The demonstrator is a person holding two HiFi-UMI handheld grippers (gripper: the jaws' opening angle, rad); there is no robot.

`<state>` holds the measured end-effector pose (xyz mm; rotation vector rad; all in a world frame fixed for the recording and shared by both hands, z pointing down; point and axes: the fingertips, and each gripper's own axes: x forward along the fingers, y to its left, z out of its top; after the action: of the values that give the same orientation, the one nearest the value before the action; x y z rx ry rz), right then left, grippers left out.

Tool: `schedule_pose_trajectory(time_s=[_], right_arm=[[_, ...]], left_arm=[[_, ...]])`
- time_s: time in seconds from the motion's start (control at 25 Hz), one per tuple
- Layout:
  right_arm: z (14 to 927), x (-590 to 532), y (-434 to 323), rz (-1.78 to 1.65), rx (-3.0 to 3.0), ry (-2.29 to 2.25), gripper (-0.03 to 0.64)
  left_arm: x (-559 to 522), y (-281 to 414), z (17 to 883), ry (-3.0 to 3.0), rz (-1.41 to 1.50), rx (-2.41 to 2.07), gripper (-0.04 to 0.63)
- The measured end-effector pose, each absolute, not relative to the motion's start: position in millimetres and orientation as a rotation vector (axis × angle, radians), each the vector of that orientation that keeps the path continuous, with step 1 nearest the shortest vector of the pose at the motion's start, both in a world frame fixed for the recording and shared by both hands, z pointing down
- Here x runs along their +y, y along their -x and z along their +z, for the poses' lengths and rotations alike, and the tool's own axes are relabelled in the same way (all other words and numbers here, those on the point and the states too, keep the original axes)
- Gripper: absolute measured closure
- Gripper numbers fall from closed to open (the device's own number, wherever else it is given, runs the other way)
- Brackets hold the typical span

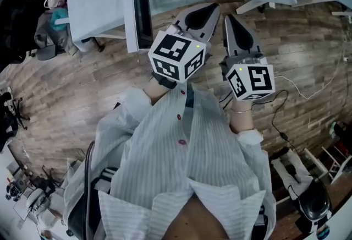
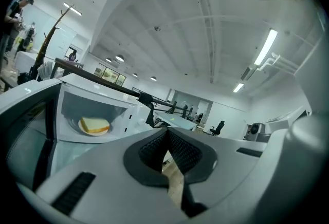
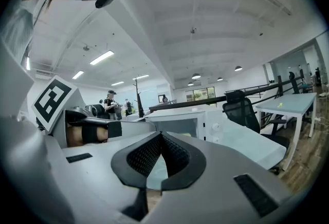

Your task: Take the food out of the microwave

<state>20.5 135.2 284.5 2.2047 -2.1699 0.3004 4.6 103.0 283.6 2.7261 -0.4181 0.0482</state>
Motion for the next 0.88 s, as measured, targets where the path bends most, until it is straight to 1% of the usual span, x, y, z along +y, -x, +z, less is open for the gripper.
schedule_pose_trajectory(time_s=[0.32,0.88], right_arm=[[283,75,-58,0.323,-2.228,-2.139,0.588],[291,-8,-84,0.347,-2.401,-1.926,0.588]], left_arm=[[43,-32,278,-2.682,0.019,-0.529,0.588],[-33,-48,295,-2.586,0.019,-0.792,0.588]])
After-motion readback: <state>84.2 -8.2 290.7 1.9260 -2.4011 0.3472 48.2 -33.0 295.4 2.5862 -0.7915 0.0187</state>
